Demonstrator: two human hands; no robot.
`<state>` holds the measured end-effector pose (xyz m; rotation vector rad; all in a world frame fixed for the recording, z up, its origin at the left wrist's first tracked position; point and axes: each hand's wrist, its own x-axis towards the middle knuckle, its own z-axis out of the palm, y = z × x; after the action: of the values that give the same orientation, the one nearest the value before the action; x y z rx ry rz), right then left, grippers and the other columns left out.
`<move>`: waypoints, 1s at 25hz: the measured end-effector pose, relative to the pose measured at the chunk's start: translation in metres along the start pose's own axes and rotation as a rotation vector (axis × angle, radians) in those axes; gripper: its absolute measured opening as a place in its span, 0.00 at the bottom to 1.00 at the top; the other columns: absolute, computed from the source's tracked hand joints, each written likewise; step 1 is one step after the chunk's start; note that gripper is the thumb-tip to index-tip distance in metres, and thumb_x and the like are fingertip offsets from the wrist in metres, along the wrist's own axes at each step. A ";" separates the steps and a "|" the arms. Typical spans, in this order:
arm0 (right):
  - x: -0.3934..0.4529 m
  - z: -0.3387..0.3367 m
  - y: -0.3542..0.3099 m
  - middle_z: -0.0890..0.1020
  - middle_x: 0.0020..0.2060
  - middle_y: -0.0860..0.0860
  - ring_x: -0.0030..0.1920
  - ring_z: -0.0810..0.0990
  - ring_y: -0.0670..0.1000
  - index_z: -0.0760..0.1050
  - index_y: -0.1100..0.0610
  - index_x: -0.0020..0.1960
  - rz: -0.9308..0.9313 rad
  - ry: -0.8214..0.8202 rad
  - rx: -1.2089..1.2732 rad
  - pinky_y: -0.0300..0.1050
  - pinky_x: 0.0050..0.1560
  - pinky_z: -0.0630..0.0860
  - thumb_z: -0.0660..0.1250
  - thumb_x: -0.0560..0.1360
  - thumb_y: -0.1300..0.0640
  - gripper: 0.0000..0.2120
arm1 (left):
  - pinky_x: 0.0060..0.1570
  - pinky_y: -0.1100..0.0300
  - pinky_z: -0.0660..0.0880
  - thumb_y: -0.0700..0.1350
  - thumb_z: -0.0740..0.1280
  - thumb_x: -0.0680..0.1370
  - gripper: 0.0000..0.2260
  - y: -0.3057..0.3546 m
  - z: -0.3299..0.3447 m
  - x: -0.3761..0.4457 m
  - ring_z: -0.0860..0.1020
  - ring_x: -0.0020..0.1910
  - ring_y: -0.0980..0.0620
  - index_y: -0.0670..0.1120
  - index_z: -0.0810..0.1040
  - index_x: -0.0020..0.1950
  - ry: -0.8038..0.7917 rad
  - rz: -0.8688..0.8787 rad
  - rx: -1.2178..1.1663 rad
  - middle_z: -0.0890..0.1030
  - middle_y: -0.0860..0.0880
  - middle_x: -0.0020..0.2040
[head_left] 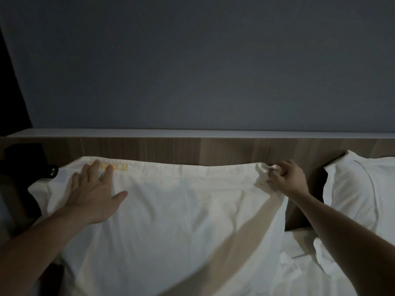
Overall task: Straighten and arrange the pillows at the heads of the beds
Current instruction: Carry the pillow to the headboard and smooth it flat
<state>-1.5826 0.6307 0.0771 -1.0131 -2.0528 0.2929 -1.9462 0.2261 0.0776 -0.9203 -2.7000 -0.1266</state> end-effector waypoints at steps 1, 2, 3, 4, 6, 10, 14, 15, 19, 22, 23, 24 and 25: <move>0.002 -0.003 0.002 0.79 0.47 0.51 0.44 0.79 0.54 0.80 0.51 0.47 -0.019 0.036 -0.064 0.41 0.40 0.69 0.70 0.78 0.49 0.06 | 0.80 0.44 0.44 0.70 0.54 0.79 0.42 0.000 0.000 0.000 0.41 0.83 0.39 0.50 0.44 0.85 0.001 -0.001 0.003 0.39 0.43 0.84; 0.004 -0.004 0.002 0.79 0.49 0.53 0.44 0.78 0.53 0.80 0.52 0.46 0.007 0.087 -0.087 0.42 0.41 0.70 0.70 0.79 0.47 0.09 | 0.80 0.44 0.44 0.70 0.54 0.79 0.42 0.000 0.000 -0.001 0.41 0.83 0.39 0.49 0.43 0.85 0.000 0.000 0.007 0.39 0.43 0.84; 0.007 -0.003 0.000 0.79 0.53 0.54 0.45 0.78 0.53 0.80 0.55 0.48 0.075 0.146 -0.068 0.44 0.44 0.72 0.70 0.79 0.45 0.12 | 0.80 0.44 0.44 0.70 0.53 0.79 0.42 0.001 0.001 -0.001 0.41 0.83 0.39 0.49 0.43 0.85 -0.004 0.002 0.010 0.39 0.42 0.84; 0.009 0.000 -0.005 0.79 0.55 0.55 0.46 0.79 0.54 0.80 0.57 0.50 0.166 0.215 -0.008 0.46 0.48 0.73 0.71 0.79 0.45 0.14 | 0.80 0.44 0.44 0.70 0.53 0.79 0.42 0.001 0.001 -0.001 0.41 0.83 0.39 0.49 0.42 0.85 -0.011 0.001 0.013 0.38 0.42 0.84; 0.014 0.011 -0.022 0.77 0.59 0.56 0.49 0.80 0.58 0.79 0.58 0.50 0.344 0.324 0.156 0.49 0.52 0.74 0.72 0.78 0.48 0.13 | 0.81 0.44 0.44 0.69 0.53 0.80 0.42 0.004 0.002 -0.002 0.40 0.83 0.38 0.49 0.41 0.85 -0.025 -0.007 0.011 0.37 0.42 0.84; 0.010 0.036 -0.046 0.69 0.71 0.54 0.63 0.79 0.59 0.78 0.59 0.50 0.291 0.314 0.271 0.44 0.60 0.73 0.70 0.79 0.54 0.08 | 0.81 0.43 0.44 0.69 0.53 0.80 0.42 0.005 0.001 -0.002 0.40 0.83 0.38 0.48 0.40 0.84 -0.044 -0.005 0.014 0.36 0.41 0.84; -0.002 0.046 -0.043 0.60 0.81 0.47 0.76 0.70 0.57 0.77 0.54 0.61 0.132 0.204 0.166 0.51 0.71 0.73 0.66 0.82 0.54 0.09 | 0.81 0.43 0.45 0.70 0.52 0.80 0.42 0.003 0.005 -0.003 0.40 0.83 0.38 0.48 0.40 0.84 -0.038 0.000 0.003 0.35 0.41 0.83; -0.007 0.047 -0.040 0.58 0.82 0.47 0.79 0.65 0.57 0.76 0.52 0.66 0.137 0.194 0.162 0.55 0.75 0.70 0.66 0.82 0.53 0.12 | 0.81 0.43 0.44 0.69 0.52 0.80 0.42 0.003 0.006 -0.003 0.40 0.83 0.38 0.48 0.40 0.84 -0.038 0.000 -0.003 0.35 0.41 0.83; -0.039 0.064 -0.030 0.48 0.85 0.44 0.84 0.53 0.56 0.64 0.47 0.81 0.151 0.132 0.148 0.61 0.80 0.62 0.61 0.84 0.47 0.26 | 0.81 0.43 0.44 0.69 0.52 0.80 0.42 0.004 0.008 -0.003 0.39 0.83 0.38 0.48 0.40 0.84 -0.041 0.002 -0.019 0.34 0.41 0.83; -0.042 0.080 -0.029 0.42 0.85 0.49 0.85 0.43 0.57 0.46 0.48 0.85 0.149 -0.071 0.040 0.62 0.83 0.46 0.53 0.85 0.40 0.33 | 0.81 0.41 0.43 0.68 0.52 0.80 0.42 0.005 0.011 -0.004 0.37 0.83 0.38 0.48 0.38 0.84 -0.059 0.000 -0.056 0.31 0.42 0.82; -0.038 0.083 -0.032 0.40 0.85 0.50 0.85 0.42 0.58 0.41 0.48 0.85 0.156 -0.108 0.017 0.62 0.83 0.42 0.51 0.84 0.37 0.36 | 0.81 0.41 0.43 0.69 0.52 0.80 0.42 0.004 0.012 -0.005 0.36 0.82 0.39 0.49 0.37 0.84 -0.064 -0.003 -0.068 0.29 0.43 0.82; -0.033 0.084 -0.035 0.39 0.85 0.51 0.85 0.40 0.58 0.37 0.49 0.85 0.170 -0.127 0.012 0.62 0.82 0.40 0.50 0.84 0.36 0.37 | 0.80 0.40 0.42 0.69 0.51 0.80 0.41 0.003 0.012 -0.005 0.34 0.82 0.40 0.50 0.36 0.84 -0.075 -0.001 -0.081 0.28 0.44 0.81; -0.029 0.084 -0.038 0.38 0.85 0.52 0.85 0.39 0.58 0.34 0.49 0.84 0.182 -0.135 0.012 0.62 0.82 0.40 0.50 0.84 0.36 0.39 | 0.80 0.39 0.41 0.70 0.51 0.80 0.41 0.001 0.013 -0.006 0.33 0.82 0.41 0.51 0.34 0.83 -0.090 0.004 -0.096 0.26 0.45 0.81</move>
<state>-1.6573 0.5959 0.0260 -1.2036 -2.0786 0.4785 -1.9442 0.2256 0.0636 -0.9812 -2.7961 -0.2211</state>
